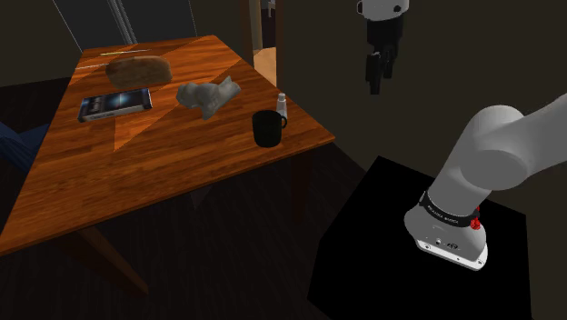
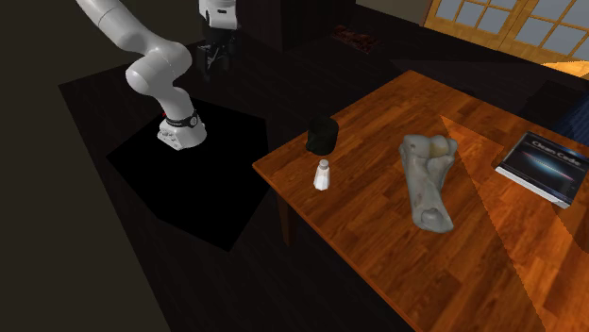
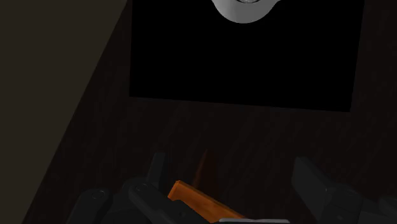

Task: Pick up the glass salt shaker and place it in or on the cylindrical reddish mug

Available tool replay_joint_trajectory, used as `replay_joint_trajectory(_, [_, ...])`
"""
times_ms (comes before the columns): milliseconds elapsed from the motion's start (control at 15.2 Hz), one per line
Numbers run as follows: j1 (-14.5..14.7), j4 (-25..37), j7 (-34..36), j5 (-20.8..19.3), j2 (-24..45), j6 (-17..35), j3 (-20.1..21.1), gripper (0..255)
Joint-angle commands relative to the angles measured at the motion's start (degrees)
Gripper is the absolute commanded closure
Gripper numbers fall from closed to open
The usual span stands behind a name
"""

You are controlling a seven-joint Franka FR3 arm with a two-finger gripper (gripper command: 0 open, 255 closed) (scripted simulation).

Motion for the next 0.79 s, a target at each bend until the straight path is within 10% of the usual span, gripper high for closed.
replay_joint_trajectory(0, [0.0, 0.0, 0.0, 0.0, 0.0, 0.0, 0.0, 0])
replay_joint_trajectory(726, [-0.9, 11.0, -1.7, -1.3, 23.8, 14.5, -2.3, 0])
